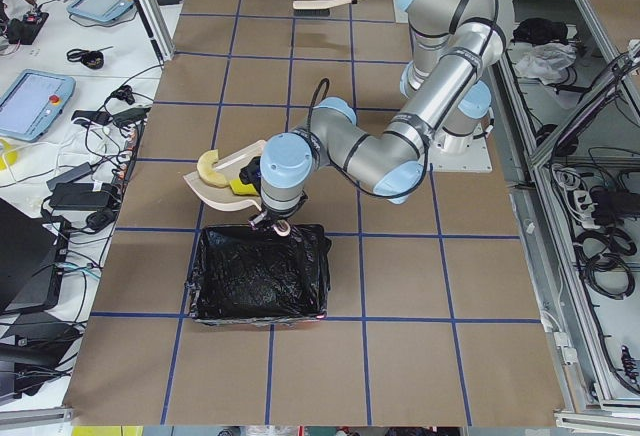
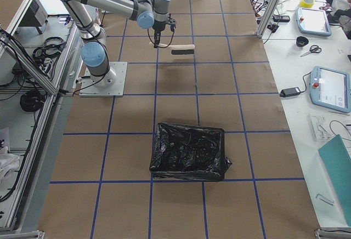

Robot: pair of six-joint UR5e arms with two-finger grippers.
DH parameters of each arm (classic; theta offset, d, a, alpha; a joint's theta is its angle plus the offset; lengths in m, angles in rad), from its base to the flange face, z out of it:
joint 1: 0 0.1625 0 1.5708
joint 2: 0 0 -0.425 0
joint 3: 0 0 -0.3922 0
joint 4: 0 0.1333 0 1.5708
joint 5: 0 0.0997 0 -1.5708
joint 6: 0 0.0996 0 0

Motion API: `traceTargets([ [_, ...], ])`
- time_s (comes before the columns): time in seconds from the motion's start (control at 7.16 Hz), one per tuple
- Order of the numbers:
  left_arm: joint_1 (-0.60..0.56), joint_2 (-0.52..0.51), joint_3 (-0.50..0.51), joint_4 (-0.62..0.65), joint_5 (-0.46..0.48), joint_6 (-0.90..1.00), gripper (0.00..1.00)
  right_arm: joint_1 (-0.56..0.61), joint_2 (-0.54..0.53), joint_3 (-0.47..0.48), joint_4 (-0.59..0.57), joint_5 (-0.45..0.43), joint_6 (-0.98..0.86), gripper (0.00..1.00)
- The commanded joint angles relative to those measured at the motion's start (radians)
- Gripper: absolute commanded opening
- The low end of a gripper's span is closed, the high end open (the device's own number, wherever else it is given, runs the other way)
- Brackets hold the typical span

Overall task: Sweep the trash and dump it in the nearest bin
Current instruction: 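Lift the dustpan over the black bin with the left gripper while the right gripper withdraws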

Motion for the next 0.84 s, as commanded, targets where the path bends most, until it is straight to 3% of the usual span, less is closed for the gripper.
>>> traceTargets([
  [0.0,0.12,-0.022,0.047,0.002,0.025,0.011,0.0,-0.063,-0.001,0.031,-0.029,-0.006,-0.069,0.0],
  [0.42,0.143,-0.071,0.12,0.034,0.079,0.017,0.0,-0.097,-0.003,0.088,-0.089,-0.001,-0.089,0.0],
  [0.7,0.143,-0.109,0.127,0.14,0.136,0.019,0.0,-0.097,-0.003,0.088,-0.087,0.005,-0.089,0.0],
])
